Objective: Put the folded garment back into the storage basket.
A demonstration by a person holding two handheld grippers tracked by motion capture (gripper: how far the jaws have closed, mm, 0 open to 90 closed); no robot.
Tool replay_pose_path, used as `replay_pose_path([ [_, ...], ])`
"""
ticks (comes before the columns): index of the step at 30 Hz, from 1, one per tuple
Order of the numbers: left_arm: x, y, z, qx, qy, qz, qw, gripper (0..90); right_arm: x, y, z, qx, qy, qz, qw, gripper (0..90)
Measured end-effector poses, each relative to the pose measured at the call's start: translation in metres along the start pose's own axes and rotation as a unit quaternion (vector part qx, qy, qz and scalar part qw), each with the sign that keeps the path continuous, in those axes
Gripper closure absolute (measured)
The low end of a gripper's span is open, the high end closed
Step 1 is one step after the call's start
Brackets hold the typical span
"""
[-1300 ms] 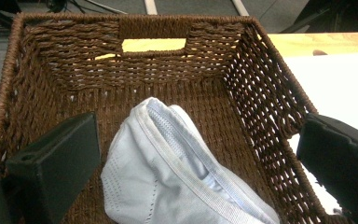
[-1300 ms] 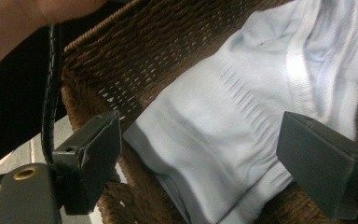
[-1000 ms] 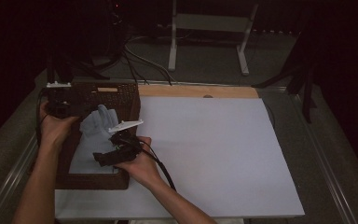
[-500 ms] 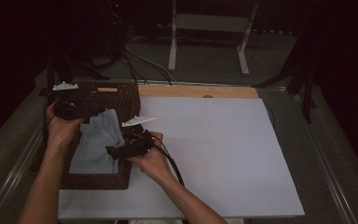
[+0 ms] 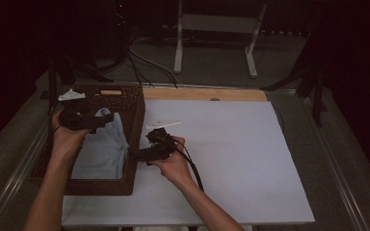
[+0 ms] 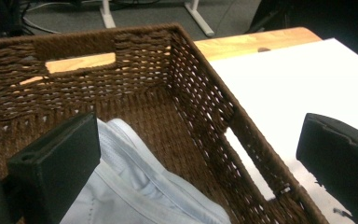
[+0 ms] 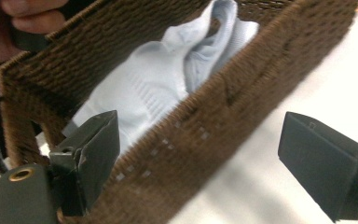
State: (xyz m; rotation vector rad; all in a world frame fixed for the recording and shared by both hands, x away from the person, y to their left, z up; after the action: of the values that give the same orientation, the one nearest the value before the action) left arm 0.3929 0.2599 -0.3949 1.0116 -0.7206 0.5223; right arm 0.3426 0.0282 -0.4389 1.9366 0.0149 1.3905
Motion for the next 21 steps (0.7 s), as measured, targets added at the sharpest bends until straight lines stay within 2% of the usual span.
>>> replay_pose_path([
  [11,-0.012,0.002,0.013,-0.014,-0.011,0.007,0.9998,1.3,-0.015,0.017,0.021,-0.028,-0.002,0.000,0.9996,12.4],
  [21,-0.024,0.007,0.028,-0.031,-0.010,0.019,0.9993,1.3,-0.027,0.033,0.033,-0.046,0.001,0.001,0.9989,12.3],
])
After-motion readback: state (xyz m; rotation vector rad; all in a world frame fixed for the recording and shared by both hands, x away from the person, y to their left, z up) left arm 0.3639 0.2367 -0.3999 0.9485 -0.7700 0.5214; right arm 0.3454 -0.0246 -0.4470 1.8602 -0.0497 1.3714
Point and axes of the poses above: each handheld gripper's, and its own axes: y roughly backward along the jaws, x roughly out of its top, z roughly to its right, the point moved 3 cm from there along -y, roughly forward along the jaws, and after that the axes turned 13 degrees about y, right-handed, at the moved point
